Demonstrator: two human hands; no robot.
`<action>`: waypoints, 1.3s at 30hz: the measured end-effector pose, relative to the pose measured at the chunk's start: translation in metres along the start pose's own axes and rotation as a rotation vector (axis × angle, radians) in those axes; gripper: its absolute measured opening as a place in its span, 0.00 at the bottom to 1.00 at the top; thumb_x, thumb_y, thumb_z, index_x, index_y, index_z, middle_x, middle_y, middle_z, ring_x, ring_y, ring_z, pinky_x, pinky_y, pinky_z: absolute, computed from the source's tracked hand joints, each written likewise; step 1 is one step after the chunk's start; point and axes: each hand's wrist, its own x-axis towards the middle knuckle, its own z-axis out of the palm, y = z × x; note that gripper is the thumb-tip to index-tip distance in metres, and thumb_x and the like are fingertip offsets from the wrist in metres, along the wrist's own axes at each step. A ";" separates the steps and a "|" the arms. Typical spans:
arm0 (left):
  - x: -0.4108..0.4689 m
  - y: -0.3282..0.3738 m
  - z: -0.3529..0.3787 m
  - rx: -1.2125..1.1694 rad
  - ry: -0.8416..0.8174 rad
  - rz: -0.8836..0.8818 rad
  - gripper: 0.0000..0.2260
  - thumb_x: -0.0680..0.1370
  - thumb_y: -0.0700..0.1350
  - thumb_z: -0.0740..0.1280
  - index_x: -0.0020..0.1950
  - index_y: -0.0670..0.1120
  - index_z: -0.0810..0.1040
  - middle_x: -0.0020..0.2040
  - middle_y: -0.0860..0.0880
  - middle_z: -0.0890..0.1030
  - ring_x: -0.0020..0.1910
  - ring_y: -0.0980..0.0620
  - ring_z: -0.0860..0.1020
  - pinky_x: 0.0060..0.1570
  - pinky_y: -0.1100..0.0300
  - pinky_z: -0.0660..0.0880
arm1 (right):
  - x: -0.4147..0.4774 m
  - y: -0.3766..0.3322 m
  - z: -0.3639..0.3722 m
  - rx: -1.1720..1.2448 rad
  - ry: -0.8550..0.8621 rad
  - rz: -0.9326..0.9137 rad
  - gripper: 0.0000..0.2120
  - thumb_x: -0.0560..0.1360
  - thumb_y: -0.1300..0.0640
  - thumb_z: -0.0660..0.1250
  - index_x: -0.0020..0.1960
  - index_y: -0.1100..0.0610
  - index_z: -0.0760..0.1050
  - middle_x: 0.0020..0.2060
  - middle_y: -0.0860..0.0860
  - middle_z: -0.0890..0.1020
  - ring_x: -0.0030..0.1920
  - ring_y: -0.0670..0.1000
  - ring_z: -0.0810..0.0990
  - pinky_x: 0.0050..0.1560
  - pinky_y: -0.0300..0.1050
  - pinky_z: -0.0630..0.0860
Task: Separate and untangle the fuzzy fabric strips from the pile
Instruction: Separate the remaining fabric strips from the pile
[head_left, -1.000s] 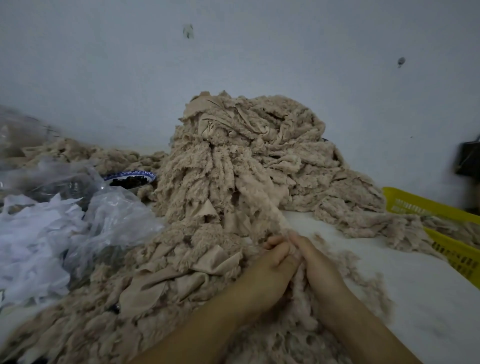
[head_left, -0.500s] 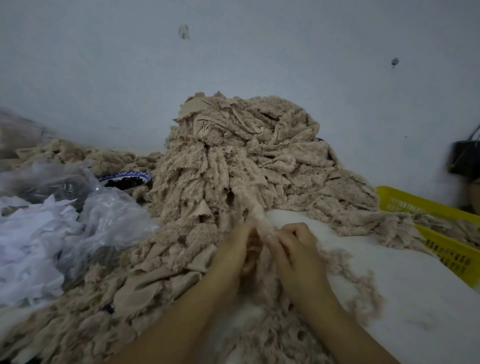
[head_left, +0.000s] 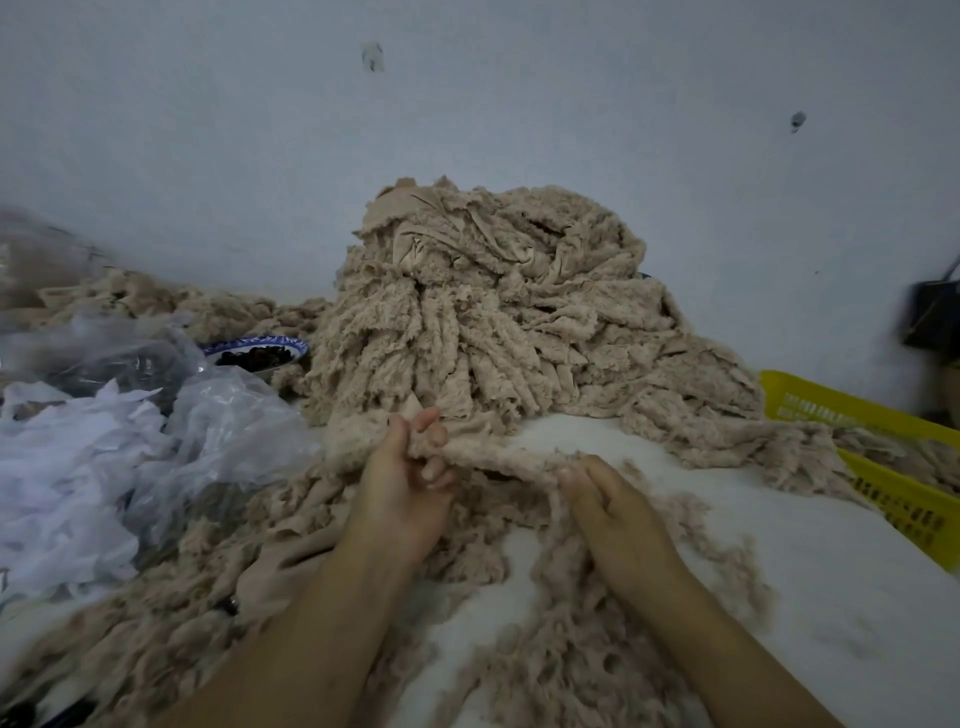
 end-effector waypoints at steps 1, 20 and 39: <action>0.000 -0.001 0.001 0.047 0.021 0.026 0.21 0.85 0.56 0.52 0.61 0.43 0.76 0.33 0.51 0.78 0.23 0.57 0.68 0.22 0.65 0.66 | 0.001 0.000 -0.003 0.011 0.024 0.003 0.22 0.80 0.41 0.56 0.44 0.60 0.70 0.34 0.48 0.72 0.32 0.45 0.70 0.33 0.38 0.66; -0.016 -0.003 0.017 0.284 -0.148 -0.043 0.14 0.82 0.51 0.61 0.56 0.44 0.80 0.37 0.50 0.78 0.34 0.54 0.78 0.38 0.60 0.76 | 0.005 0.008 -0.011 0.377 0.228 0.249 0.12 0.80 0.43 0.60 0.53 0.44 0.81 0.47 0.42 0.84 0.51 0.44 0.82 0.57 0.55 0.78; -0.030 -0.014 0.026 0.583 -0.119 -0.102 0.13 0.77 0.48 0.69 0.54 0.39 0.81 0.52 0.43 0.85 0.48 0.46 0.85 0.45 0.57 0.80 | 0.005 0.007 -0.011 0.101 0.189 0.165 0.08 0.80 0.56 0.60 0.51 0.45 0.76 0.38 0.58 0.79 0.28 0.44 0.71 0.27 0.33 0.68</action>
